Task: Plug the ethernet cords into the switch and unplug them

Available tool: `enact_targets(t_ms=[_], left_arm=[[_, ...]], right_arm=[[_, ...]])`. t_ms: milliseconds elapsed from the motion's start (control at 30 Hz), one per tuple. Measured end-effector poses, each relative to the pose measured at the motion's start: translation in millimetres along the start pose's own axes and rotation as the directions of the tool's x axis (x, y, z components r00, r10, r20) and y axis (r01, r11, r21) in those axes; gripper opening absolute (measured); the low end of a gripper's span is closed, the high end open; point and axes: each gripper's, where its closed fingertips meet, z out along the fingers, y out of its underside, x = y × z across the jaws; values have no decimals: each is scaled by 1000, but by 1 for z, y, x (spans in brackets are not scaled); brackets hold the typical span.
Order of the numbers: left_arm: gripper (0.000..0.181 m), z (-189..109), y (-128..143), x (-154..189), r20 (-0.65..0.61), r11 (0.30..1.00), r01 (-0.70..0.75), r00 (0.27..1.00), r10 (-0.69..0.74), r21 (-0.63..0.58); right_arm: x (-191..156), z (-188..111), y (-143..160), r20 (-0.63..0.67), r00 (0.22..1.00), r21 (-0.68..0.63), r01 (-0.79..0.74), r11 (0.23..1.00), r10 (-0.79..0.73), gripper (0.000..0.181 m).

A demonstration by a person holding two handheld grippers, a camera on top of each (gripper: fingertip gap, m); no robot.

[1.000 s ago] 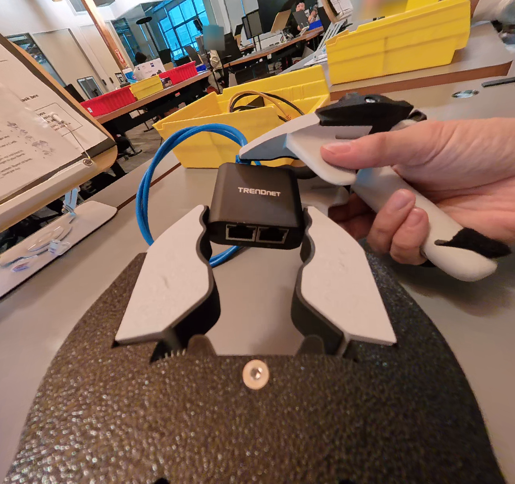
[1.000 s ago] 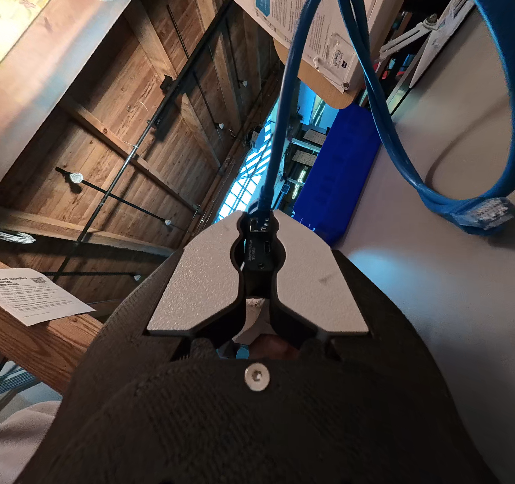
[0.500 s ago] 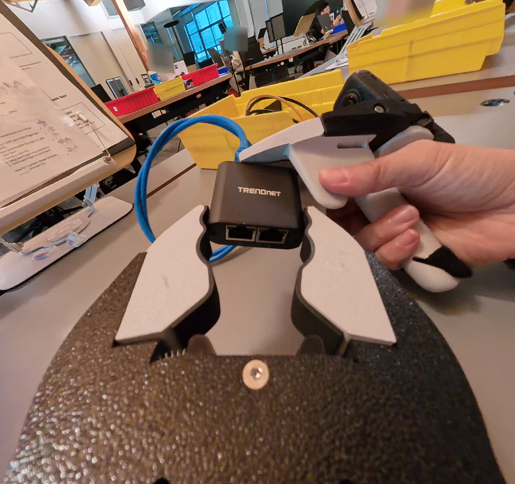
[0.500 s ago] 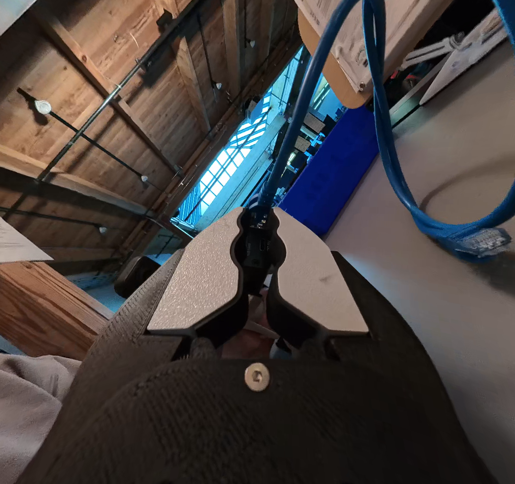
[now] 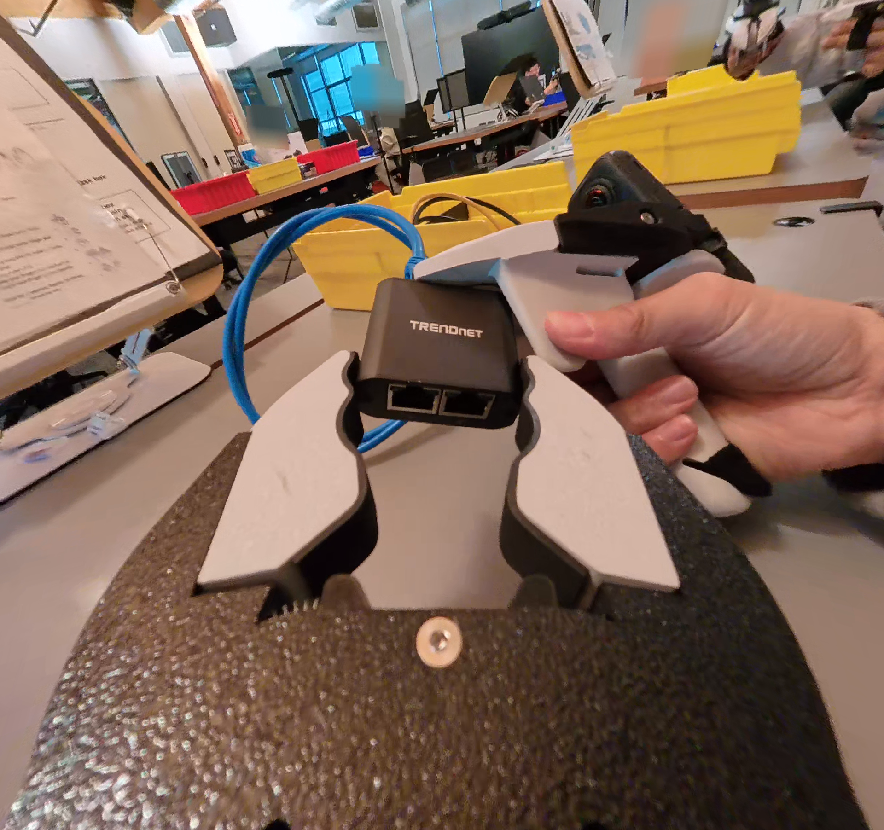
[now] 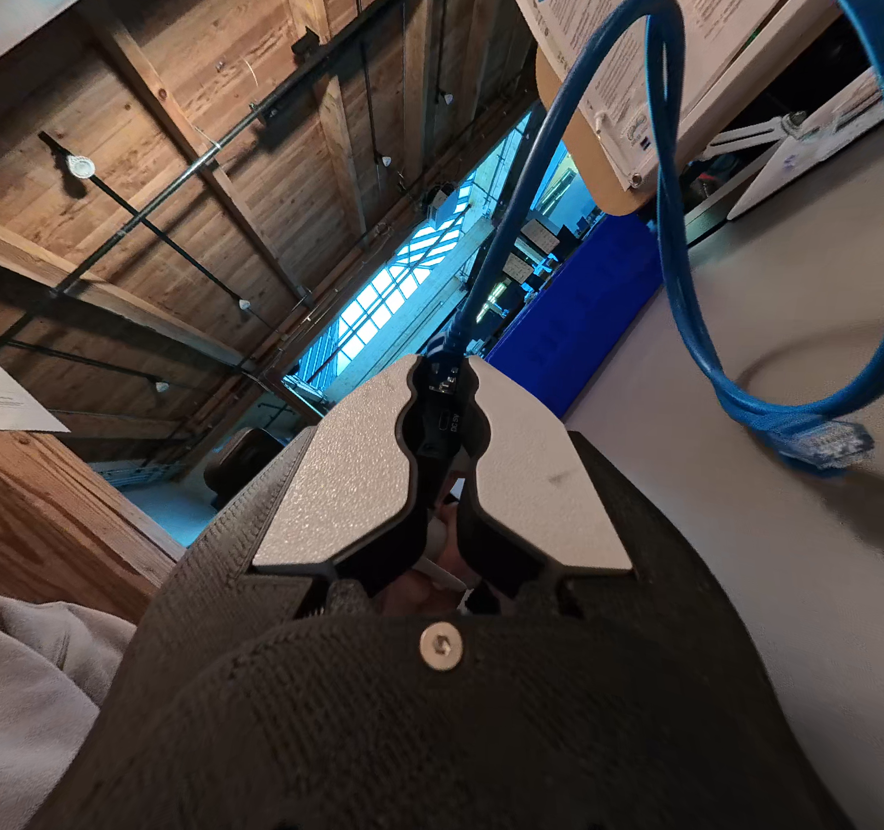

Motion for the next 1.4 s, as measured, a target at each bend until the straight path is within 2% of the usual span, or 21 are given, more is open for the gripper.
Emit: enact_targets(t_ms=[100, 167, 367, 433, 467, 500, 567, 733, 833, 933, 967, 1033, 1133, 1233, 1300, 1400], left_arm=[[62, -3, -2, -4, 27, 996, -91, 995, 91, -15], [61, -5, -4, -4, -17, 1000, -3, 1000, 3, 12], [61, -7, -2, -5, -68, 997, 67, 996, -65, 39], [62, -8, 1, -6, -37, 1000, -23, 999, 24, 16], [62, -6, 3, -9, 28, 993, -113, 993, 114, -25], [62, -5, 1, -9, 68, 990, -138, 988, 140, -34], [62, -3, -2, -8, 58, 998, -55, 997, 54, 13], [62, -2, 1, -8, 48, 1000, -20, 999, 19, 7], [62, -2, 1, -10, 92, 995, -100, 990, 102, -22], [62, -3, 2, -9, 56, 1000, -20, 998, 20, 4], [62, -5, 0, -12, 71, 1000, 4, 997, -5, 18], [62, -15, -7, -29, 77, 986, 140, 986, -147, 93], [62, -17, -8, -34, 96, 997, 45, 994, -52, 67], [62, -16, -9, -30, 69, 994, 72, 995, -78, 85], [62, -16, -1, -30, 68, 999, 19, 997, -22, 47], [62, -17, 0, -31, 52, 997, 58, 997, -61, 59]], right_arm=[[-4, 4, 1, 13, 1000, -7, 13, 1000, -13, 13], [-5, 5, 1, 9, 999, -14, 32, 999, -32, 13], [-2, 5, 5, -19, 997, -46, 71, 996, -72, 13], [-2, 7, 6, -23, 995, -58, 92, 994, -93, 13], [-3, 8, 6, -20, 995, -52, 101, 994, -102, 14], [-4, 8, 3, -11, 995, -41, 94, 995, -95, 14], [-5, 8, 0, -10, 995, -33, 99, 995, -99, 13], [-2, 7, 0, -28, 995, -31, 95, 995, -96, 13], [-3, 8, -1, -12, 996, -20, 93, 996, -93, 13], [-1, 8, 0, -21, 995, -28, 101, 994, -102, 13], [3, 4, -11, -53, 993, 29, 105, 994, -103, 13], [12, -15, -43, -61, 996, 125, 73, 990, -66, 12], [12, -24, -42, -108, 978, 24, 180, 983, -176, 13], [-8, -23, -47, -121, 941, -55, 311, 949, -316, 13], [-21, -27, -64, -140, 895, -113, 410, 905, -423, 13], [-43, -45, -106, -176, 825, -150, 517, 843, -538, 13]])
